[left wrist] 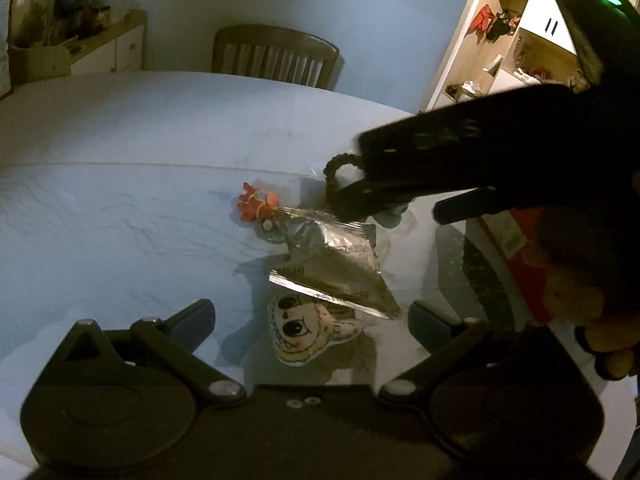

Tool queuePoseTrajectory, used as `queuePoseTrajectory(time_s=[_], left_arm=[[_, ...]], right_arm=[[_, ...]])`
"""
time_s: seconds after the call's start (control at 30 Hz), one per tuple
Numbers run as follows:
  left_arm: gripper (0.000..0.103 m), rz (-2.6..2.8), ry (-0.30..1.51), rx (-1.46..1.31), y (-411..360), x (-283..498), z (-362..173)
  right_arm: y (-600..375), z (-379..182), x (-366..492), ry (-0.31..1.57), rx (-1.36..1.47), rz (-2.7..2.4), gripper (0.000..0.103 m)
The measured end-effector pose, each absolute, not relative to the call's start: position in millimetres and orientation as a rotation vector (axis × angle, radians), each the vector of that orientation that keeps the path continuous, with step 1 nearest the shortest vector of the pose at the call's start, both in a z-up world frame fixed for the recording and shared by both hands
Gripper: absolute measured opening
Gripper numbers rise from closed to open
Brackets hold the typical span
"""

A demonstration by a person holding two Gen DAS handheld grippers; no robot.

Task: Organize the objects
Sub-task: 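Grasp the silver snack bag with right tool while left tool grasps the plush face toy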

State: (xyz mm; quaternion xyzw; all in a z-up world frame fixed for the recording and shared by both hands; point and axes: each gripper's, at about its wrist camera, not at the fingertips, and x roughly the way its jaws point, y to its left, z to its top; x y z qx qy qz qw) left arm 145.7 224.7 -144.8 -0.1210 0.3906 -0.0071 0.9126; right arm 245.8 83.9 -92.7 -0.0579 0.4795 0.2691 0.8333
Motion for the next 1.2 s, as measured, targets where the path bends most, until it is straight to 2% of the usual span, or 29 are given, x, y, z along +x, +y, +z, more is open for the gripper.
queuePoseTrajectory(time_s=[0.3,0.63,0.7,0.83,0.9,1.03,1.1,1.2], left_arm=[[0.095,-0.011,0.840,-0.247,222.9,156.5,-162.1],[0.075,-0.034,0.862,-0.262,221.9,159.5,-169.0],[0.071,-0.035,0.864,-0.248,219.5,159.5,-168.3],[0.061,-0.040,0.865,-0.240,216.6,158.2,-167.9],[0.057,-0.037,0.867,-0.240,217.9,161.6,-167.1],[0.042,-0.049,0.871,-0.257,218.9,161.2,-166.6],[0.041,-0.053,0.871,-0.257,217.6,160.6,-166.0],[0.039,-0.062,0.873,-0.262,215.8,158.5,-164.7]], right_arm=[[107.8,-128.5,275.0,1.169,-0.099,0.512,0.092],[113.6,-150.9,288.5,1.288,-0.016,0.419,0.092],[113.5,-152.6,288.7,1.298,-0.006,0.411,0.083],[114.8,-152.2,286.9,1.309,-0.013,0.426,0.076],[115.4,-151.2,285.2,1.310,-0.020,0.436,0.067],[109.8,-147.3,285.1,1.315,0.000,0.448,0.057],[107.8,-145.3,283.9,1.309,0.001,0.451,0.050],[101.9,-140.9,283.7,1.298,0.011,0.458,0.045]])
